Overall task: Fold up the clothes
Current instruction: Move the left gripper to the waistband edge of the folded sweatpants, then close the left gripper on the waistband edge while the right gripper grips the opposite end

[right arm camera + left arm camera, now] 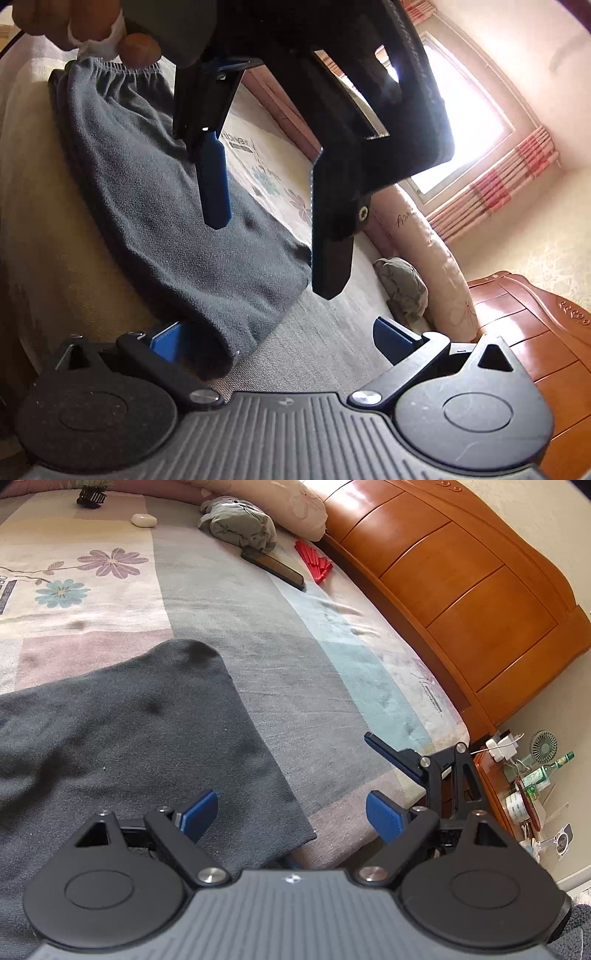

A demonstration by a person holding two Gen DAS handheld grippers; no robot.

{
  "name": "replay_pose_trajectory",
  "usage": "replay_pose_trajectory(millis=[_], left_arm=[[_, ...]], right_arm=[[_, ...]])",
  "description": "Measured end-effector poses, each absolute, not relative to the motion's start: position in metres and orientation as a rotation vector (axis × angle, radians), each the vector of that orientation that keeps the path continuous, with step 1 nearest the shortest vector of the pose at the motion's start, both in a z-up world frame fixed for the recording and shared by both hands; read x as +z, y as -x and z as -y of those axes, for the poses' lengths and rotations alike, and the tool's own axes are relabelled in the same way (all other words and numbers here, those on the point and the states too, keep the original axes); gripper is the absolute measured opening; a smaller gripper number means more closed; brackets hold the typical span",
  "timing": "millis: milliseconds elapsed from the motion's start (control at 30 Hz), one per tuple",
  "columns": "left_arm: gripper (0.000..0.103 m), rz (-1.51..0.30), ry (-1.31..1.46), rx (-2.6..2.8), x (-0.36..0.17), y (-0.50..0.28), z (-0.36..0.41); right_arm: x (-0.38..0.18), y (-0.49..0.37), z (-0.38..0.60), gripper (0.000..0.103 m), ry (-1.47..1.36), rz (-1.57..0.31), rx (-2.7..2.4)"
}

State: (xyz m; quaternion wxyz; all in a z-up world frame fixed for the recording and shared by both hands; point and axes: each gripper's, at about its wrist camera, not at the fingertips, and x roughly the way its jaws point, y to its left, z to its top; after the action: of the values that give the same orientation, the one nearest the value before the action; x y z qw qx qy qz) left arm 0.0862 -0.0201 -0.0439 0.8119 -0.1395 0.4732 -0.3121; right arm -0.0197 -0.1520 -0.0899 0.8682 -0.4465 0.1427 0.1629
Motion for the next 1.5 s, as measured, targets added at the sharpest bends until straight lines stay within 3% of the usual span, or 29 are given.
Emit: replay_pose_trajectory(millis=[533, 767, 1000, 1133, 1233, 1500], left_arm=[[0.087, -1.011, 0.279, -0.65, -0.044, -0.084, 0.014], [0.087, -1.032, 0.261, -0.619, -0.057, -0.09, 0.009], [0.087, -0.958, 0.105, -0.487, -0.036, -0.082, -0.023], [0.087, -0.947, 0.068, -0.406, -0.036, -0.073, -0.051], [0.087, -0.981, 0.089, -0.356, -0.052, -0.064, -0.07], [0.088, -0.929, 0.142, -0.339, -0.048, -0.043, -0.114]], right_arm=[[-0.102, -0.002, 0.157, 0.103, 1.046, -0.285, 0.282], [-0.08, 0.001, 0.186, 0.103, 0.877, -0.405, 0.323], [-0.035, 0.003, 0.189, 0.103, 0.634, -0.436, 0.488], [-0.035, -0.007, 0.179, 0.103, 0.372, -0.551, 0.735], [-0.066, -0.023, 0.178, 0.103, 0.249, -0.745, 0.771], [-0.056, -0.031, 0.207, 0.103, 0.081, -0.854, 0.733]])
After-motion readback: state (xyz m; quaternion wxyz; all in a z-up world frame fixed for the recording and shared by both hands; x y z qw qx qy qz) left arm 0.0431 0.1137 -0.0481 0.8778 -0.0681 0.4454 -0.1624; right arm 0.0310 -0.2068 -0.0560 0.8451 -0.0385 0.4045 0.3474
